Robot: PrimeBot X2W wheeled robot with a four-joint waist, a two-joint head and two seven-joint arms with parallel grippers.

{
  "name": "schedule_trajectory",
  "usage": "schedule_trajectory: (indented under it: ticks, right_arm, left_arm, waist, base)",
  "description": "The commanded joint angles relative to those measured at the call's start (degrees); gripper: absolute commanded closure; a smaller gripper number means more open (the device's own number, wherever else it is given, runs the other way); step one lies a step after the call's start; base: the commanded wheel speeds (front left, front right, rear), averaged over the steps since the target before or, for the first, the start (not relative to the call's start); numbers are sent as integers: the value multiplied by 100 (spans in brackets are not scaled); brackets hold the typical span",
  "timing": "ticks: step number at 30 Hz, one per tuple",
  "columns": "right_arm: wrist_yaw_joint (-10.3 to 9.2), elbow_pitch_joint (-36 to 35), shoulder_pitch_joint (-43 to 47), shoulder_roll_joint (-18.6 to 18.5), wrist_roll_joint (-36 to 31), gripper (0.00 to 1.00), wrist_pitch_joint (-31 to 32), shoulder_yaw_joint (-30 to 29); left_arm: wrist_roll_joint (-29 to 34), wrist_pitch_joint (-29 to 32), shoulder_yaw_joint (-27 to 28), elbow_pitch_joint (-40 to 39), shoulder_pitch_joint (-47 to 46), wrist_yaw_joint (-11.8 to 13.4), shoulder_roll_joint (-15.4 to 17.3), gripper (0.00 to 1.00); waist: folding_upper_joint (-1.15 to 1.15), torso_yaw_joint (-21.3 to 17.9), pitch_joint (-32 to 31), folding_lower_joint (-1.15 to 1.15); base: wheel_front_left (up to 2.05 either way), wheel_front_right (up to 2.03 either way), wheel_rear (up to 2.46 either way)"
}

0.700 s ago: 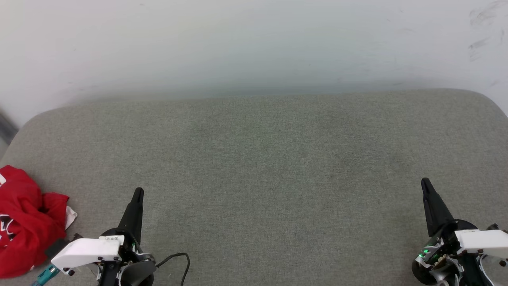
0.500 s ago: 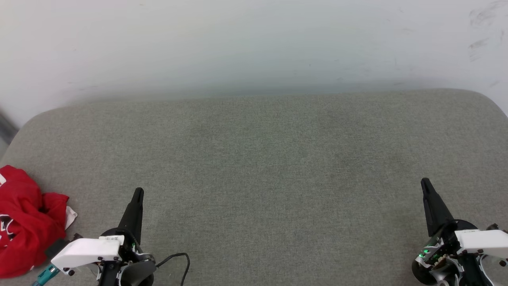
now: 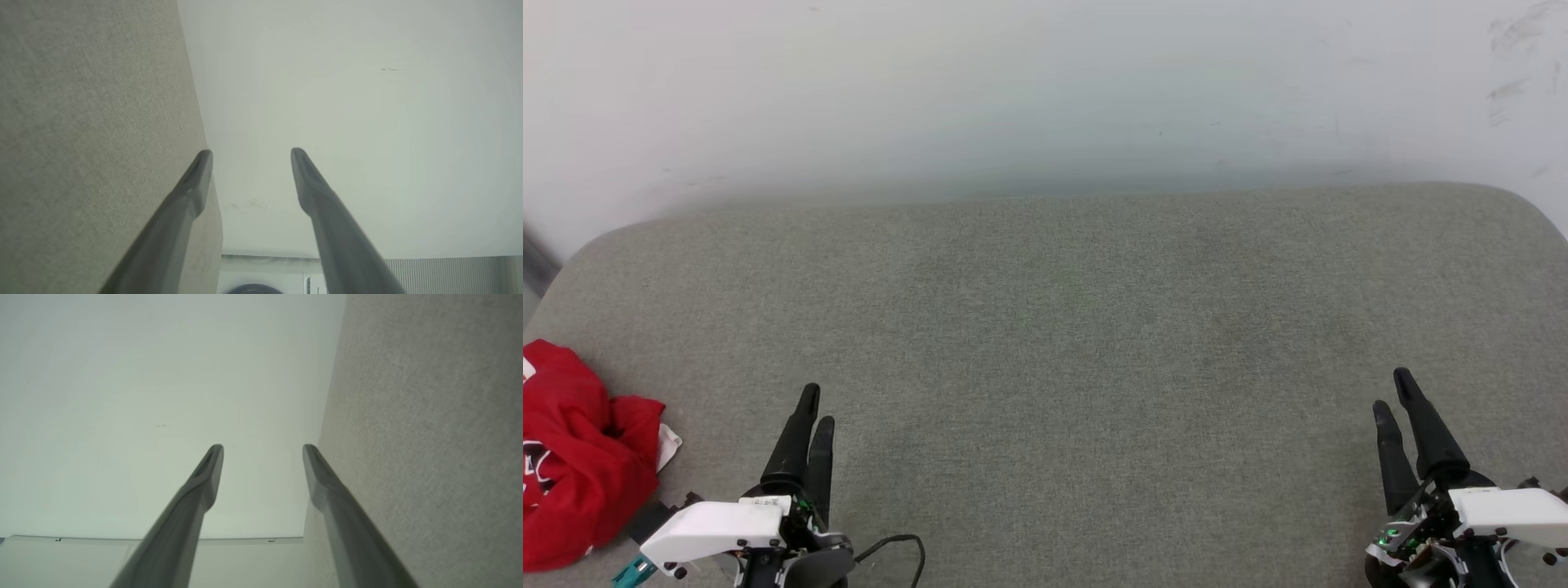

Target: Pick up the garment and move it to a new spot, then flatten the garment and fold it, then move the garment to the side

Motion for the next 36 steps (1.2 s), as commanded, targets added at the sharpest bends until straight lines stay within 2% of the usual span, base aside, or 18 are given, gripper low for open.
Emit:
schedule_trajectory:
  ticks: [1, 9, 18, 24, 36]
  right_arm:
    - [1, -178, -86, -2, -56, 0, -79, 61]
    - [1, -340, -57, -2, -192, 0, -277, 188]
    - [1, -595, -21, -15, -615, 0, -526, 359]
    - [1, -680, -8, -49, -1258, 0, -640, 386]
    - [1, -800, 39, -15, -3396, 0, -891, 366]
  left_arm:
    - [55, -76, -78, -201, -108, -7, 16, 0]
    - [272, -285, -281, -449, -81, -8, 58, 0]
    - [827, -535, -577, -725, -56, -10, 118, 0]
    - [1398, -651, -659, -784, -52, -11, 179, 0]
    - [3056, -903, -781, -818, 1, -14, 278, 0]
  waist:
    - [0, 1, 1, 0]
    - [0, 5, 4, 0]
    - [0, 22, 12, 0]
    - [0, 31, 12, 0]
    - [0, 39, -6, 0]
  base:
    - [0, 0, 0]
    - [0, 0, 0]
    - [0, 0, 0]
    - [0, 0, 0]
    - [0, 0, 0]
